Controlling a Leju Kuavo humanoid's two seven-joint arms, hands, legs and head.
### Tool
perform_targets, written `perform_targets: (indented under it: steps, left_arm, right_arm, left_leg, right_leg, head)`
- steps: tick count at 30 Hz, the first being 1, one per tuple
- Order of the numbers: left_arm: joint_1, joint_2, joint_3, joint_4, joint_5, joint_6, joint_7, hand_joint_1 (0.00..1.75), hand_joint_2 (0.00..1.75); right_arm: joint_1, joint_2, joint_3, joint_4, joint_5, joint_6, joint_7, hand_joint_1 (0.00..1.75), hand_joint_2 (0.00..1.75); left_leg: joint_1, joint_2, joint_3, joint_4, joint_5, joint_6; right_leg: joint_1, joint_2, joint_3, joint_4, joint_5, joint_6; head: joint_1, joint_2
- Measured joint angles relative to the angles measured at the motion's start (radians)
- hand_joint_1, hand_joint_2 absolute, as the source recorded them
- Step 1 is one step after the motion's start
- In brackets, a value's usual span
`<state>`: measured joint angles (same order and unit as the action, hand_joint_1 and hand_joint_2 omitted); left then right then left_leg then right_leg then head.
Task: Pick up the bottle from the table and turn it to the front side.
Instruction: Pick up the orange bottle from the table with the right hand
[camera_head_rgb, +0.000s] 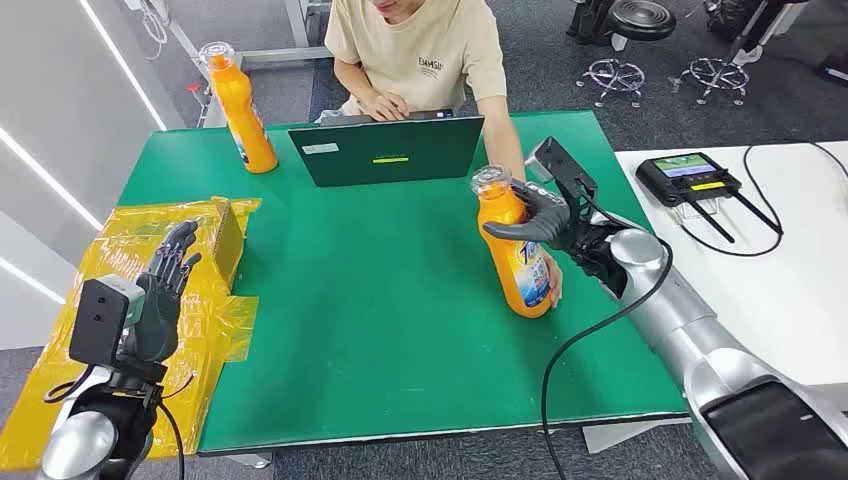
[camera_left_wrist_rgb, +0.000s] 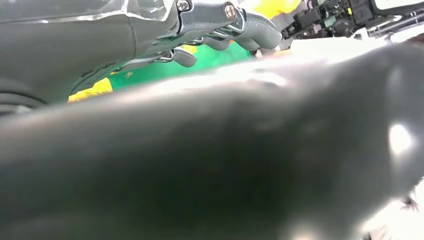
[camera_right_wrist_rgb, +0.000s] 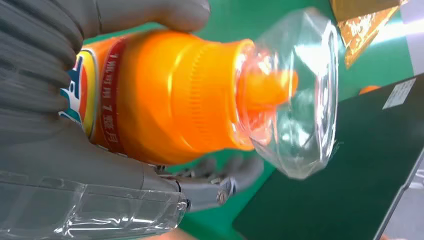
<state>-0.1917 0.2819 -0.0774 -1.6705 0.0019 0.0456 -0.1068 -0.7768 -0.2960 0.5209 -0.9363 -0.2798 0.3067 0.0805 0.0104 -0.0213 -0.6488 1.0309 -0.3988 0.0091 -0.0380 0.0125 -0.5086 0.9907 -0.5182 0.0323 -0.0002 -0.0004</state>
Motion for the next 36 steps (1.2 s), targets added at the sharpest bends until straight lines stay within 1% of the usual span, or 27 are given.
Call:
perform_targets:
  steps: [12, 16, 19, 22, 27, 32, 36]
  left_arm:
    - [0.002, 0.004, 0.0, 0.02, 0.008, 0.012, -0.001, 0.0, 0.0]
    - [-0.008, 0.003, -0.009, 0.041, 0.019, -0.004, 0.004, 0.0, 0.0]
    - [-0.02, -0.002, -0.031, 0.061, 0.043, -0.022, 0.011, 0.0, 0.0]
    - [-0.043, -0.016, -0.071, 0.083, 0.06, -0.021, 0.011, 0.0, 0.0]
    - [-0.115, -0.053, -0.155, 0.136, 0.097, -0.004, 0.02, 0.0, 0.0]
    - [-0.199, -0.117, -0.256, 0.206, 0.117, -0.004, 0.031, 0.0, 0.0]
    - [-0.25, -0.172, -0.329, 0.251, 0.096, 0.016, 0.035, 0.0, 0.0]
  right_arm:
    - [-0.034, 0.011, 0.028, 0.031, -0.023, 0.0, -0.008, 1.75, 1.75]
    - [-0.053, 0.019, 0.041, 0.041, -0.028, 0.001, -0.009, 1.75, 1.75]
    - [-0.076, 0.037, 0.054, 0.045, -0.04, 0.003, 0.0, 1.75, 1.75]
    - [-0.119, 0.077, 0.066, 0.048, -0.063, 0.004, 0.025, 1.75, 1.75]
    - [-0.236, 0.185, 0.103, 0.082, -0.122, 0.002, 0.077, 1.75, 1.75]
    - [-0.322, 0.295, 0.132, 0.123, -0.199, -0.006, 0.094, 1.75, 1.75]
    - [-0.351, 0.35, 0.138, 0.144, -0.246, -0.02, 0.097, 1.75, 1.75]
  left_leg:
    - [0.0, 0.0, 0.0, 0.0, 0.0, 0.0]
    - [0.0, 0.0, 0.0, 0.0, 0.001, 0.0]
    - [0.0, 0.0, 0.0, 0.0, 0.001, 0.0]
    - [0.0, 0.0, 0.0, 0.0, 0.001, 0.0]
    - [0.0, 0.001, 0.0, 0.0, 0.002, 0.0]
    - [0.0, 0.0, -0.001, 0.0, 0.002, -0.001]
    - [0.0, -0.001, -0.001, 0.0, 0.002, -0.001]
  right_leg:
    - [0.0, -0.001, 0.0, 0.0, 0.0, 0.0]
    - [0.0, 0.0, 0.0, 0.0, 0.0, 0.0]
    - [0.0, 0.0, 0.0, 0.0, 0.001, 0.0]
    - [0.0, 0.0, -0.001, 0.001, 0.001, 0.0]
    - [0.0, 0.001, -0.002, 0.002, 0.001, 0.0]
    - [0.0, 0.0, -0.002, 0.002, 0.001, -0.001]
    - [0.0, 0.0, -0.002, 0.002, 0.001, 0.0]
  head:
    - [0.0, 0.0]
    - [0.0, 0.0]
    - [0.0, 0.0]
    - [0.0, 0.0]
    - [0.0, 0.0]
    - [0.0, 0.0]
    - [0.0, 0.0]
